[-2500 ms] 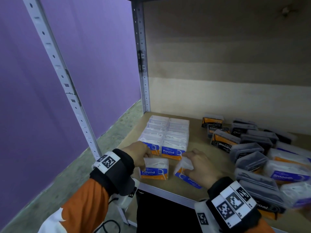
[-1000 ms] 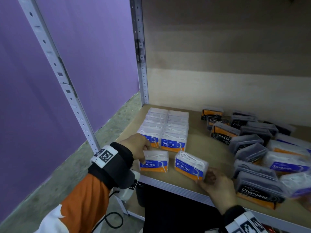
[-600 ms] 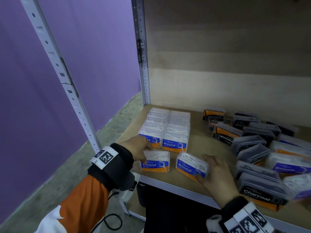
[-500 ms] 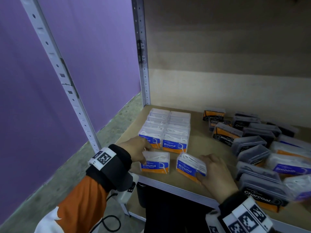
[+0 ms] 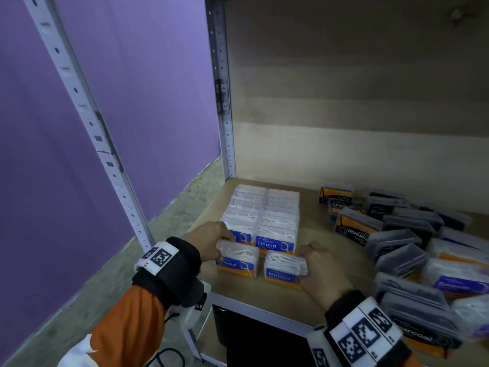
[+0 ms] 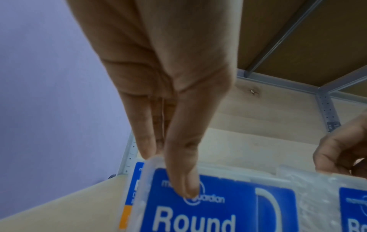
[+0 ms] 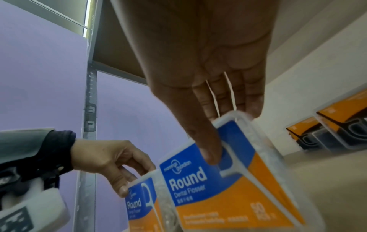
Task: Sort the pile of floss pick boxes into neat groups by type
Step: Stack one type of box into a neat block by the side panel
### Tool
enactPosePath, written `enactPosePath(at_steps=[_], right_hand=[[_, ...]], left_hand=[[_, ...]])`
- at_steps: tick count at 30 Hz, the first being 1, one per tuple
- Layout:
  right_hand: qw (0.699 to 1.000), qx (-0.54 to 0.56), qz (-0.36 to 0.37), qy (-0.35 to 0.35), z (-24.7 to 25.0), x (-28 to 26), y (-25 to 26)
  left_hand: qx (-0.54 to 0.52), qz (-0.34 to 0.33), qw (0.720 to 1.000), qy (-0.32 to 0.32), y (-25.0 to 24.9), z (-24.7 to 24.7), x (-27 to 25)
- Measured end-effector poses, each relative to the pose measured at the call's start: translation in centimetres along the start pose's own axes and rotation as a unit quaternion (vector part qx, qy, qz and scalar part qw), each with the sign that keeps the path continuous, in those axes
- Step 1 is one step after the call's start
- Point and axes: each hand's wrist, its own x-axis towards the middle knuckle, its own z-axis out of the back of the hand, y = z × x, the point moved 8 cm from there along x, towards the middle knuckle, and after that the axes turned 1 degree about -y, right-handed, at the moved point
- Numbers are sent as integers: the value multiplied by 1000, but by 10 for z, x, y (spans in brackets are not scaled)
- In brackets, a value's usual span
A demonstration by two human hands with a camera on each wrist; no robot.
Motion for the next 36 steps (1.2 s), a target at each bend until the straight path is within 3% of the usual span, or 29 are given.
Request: enactPosePath(at_steps=[36], right_hand=[[999, 18, 47, 3, -18, 39, 21]], left_hand=[[-31, 27, 998, -44, 27, 4, 17]])
